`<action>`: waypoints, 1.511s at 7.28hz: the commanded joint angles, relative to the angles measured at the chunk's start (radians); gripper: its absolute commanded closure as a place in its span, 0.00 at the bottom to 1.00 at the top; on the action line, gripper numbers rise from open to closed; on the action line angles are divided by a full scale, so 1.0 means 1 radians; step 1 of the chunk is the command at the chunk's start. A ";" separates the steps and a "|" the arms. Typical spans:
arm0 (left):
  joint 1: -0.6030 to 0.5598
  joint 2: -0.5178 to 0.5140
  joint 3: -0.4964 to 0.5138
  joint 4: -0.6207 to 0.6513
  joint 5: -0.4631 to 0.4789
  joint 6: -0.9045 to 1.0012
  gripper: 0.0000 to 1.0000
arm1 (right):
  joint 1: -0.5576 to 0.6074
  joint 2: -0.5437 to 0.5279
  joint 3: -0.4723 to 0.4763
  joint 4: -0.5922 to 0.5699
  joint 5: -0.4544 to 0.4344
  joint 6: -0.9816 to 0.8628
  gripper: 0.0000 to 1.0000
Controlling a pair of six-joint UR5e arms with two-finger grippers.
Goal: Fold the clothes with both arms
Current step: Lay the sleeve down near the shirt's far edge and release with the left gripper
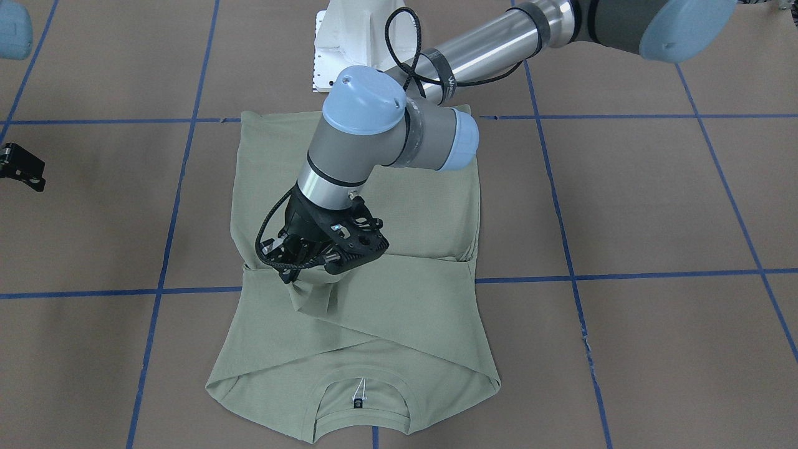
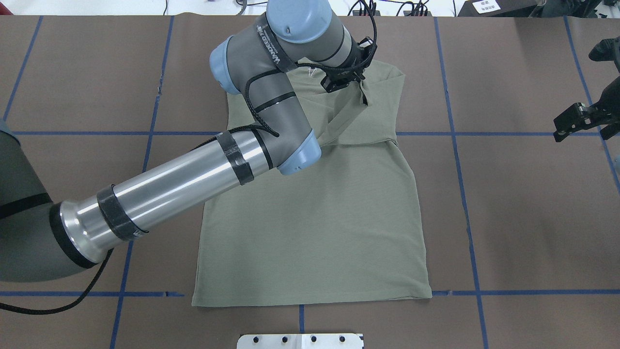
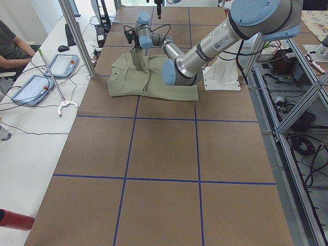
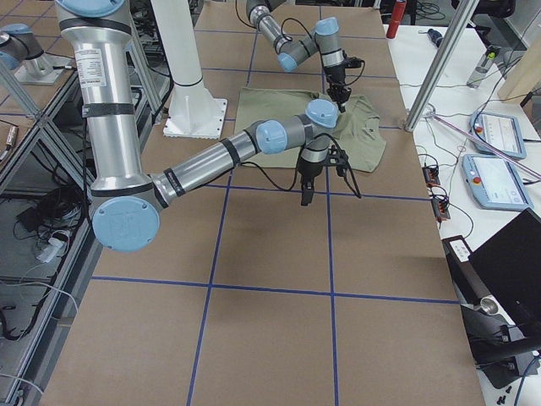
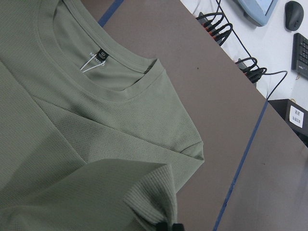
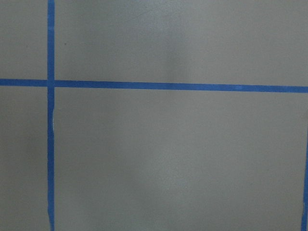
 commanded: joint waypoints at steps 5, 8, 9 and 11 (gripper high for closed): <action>0.156 -0.046 0.078 -0.058 0.222 -0.041 0.00 | 0.000 0.006 0.016 0.003 0.042 0.006 0.00; 0.107 0.147 -0.163 -0.040 0.137 0.087 0.00 | -0.020 0.002 0.019 0.147 0.049 0.122 0.00; 0.078 0.246 -0.294 0.021 0.083 0.137 0.00 | -0.061 -0.009 0.020 0.229 0.049 0.197 0.00; 0.047 0.487 -0.641 0.217 0.058 0.333 0.00 | -0.194 -0.044 0.031 0.406 0.009 0.462 0.00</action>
